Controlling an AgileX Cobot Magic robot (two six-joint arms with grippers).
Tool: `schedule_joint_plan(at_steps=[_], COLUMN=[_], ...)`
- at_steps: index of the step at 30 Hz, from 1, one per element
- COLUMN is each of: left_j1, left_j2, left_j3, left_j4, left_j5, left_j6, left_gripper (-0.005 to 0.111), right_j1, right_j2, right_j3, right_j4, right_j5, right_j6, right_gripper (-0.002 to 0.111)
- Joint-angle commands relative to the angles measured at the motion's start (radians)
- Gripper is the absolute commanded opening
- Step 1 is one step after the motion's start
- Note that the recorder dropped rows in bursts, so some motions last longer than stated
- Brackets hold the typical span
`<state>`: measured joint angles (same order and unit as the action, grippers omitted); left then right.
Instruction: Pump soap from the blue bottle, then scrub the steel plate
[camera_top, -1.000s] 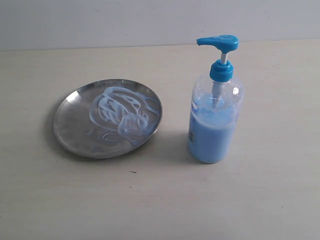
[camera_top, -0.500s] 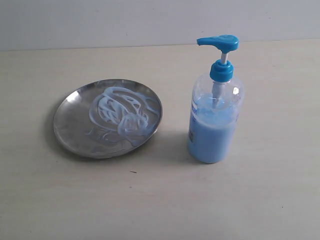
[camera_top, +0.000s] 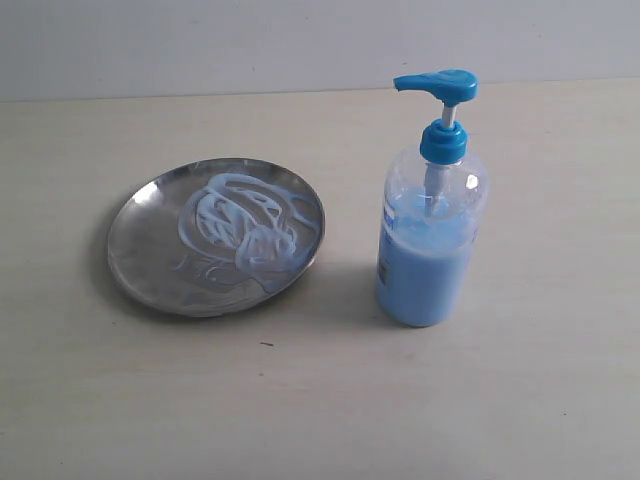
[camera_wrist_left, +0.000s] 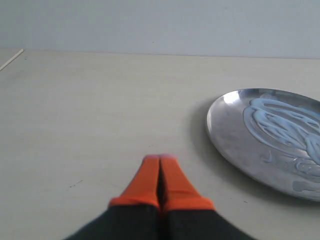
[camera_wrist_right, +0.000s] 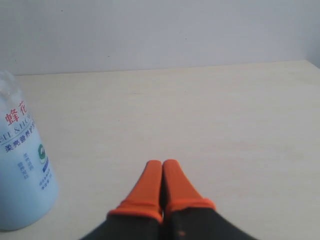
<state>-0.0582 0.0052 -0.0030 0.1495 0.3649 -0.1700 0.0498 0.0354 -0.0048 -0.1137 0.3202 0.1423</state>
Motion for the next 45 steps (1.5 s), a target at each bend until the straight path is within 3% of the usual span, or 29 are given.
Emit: schedule_joint_plan(at_steps=[1,45], left_j1=[0.001,0.001], left_j2=[-0.005,-0.005], left_j3=[0.003,0.003], left_j4=[0.005,0.005], left_j5=[-0.007,-0.007], left_j6=[0.002,0.002], left_gripper=[0.0,0.0], right_j1=[-0.003,-0.003], right_j2=[0.057,0.609], right_j3=[-0.041,-0.375], right_j4=[0.003,0.006], right_j5=[-0.007,-0.044], right_j6=[-0.002,-0.002], right_gripper=[0.0,0.0])
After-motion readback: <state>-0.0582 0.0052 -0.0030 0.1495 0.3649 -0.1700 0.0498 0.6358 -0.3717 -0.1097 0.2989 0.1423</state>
